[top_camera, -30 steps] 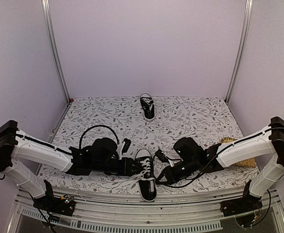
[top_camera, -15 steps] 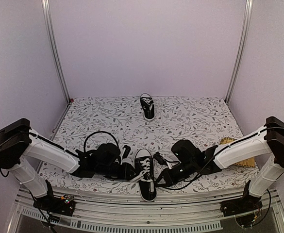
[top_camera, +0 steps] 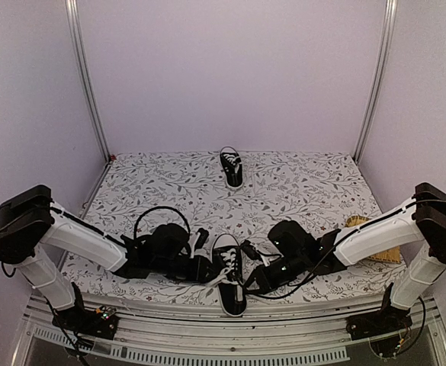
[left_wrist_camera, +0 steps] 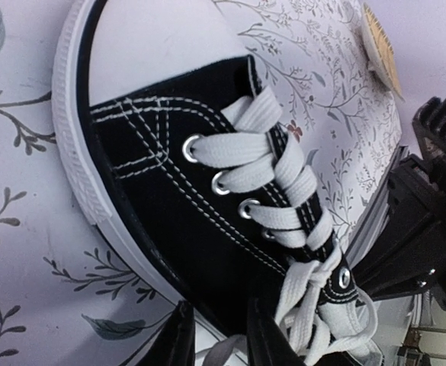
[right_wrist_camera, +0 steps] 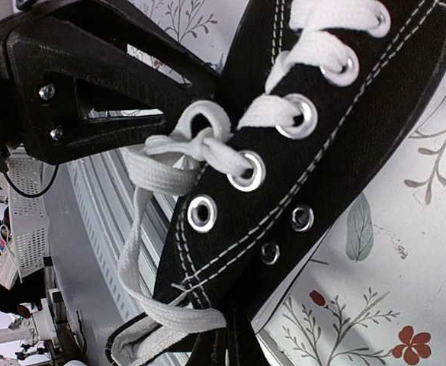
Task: Tie the shoes
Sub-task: Cross the half-tied shoelace with the shoelace loop.
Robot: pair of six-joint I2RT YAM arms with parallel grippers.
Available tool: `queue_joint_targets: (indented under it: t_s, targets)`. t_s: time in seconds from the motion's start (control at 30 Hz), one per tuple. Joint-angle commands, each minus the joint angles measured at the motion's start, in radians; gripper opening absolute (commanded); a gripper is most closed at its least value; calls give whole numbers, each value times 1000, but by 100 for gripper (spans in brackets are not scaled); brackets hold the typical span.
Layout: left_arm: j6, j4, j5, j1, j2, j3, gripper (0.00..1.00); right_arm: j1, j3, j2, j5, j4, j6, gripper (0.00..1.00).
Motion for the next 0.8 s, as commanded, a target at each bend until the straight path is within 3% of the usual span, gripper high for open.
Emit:
queue_joint_targets:
  t_s: [0.0, 0.4, 0.77]
  targets:
    - [15, 96, 55, 3, -2, 9, 23, 5, 23, 15, -9, 23, -1, 2]
    - [1, 71, -14, -12, -63, -9, 18, 5, 30, 19, -4, 23, 2, 2]
    - [-3, 86, 13, -18, -12, 5, 17, 5, 28, 22, -6, 26, 6, 2]
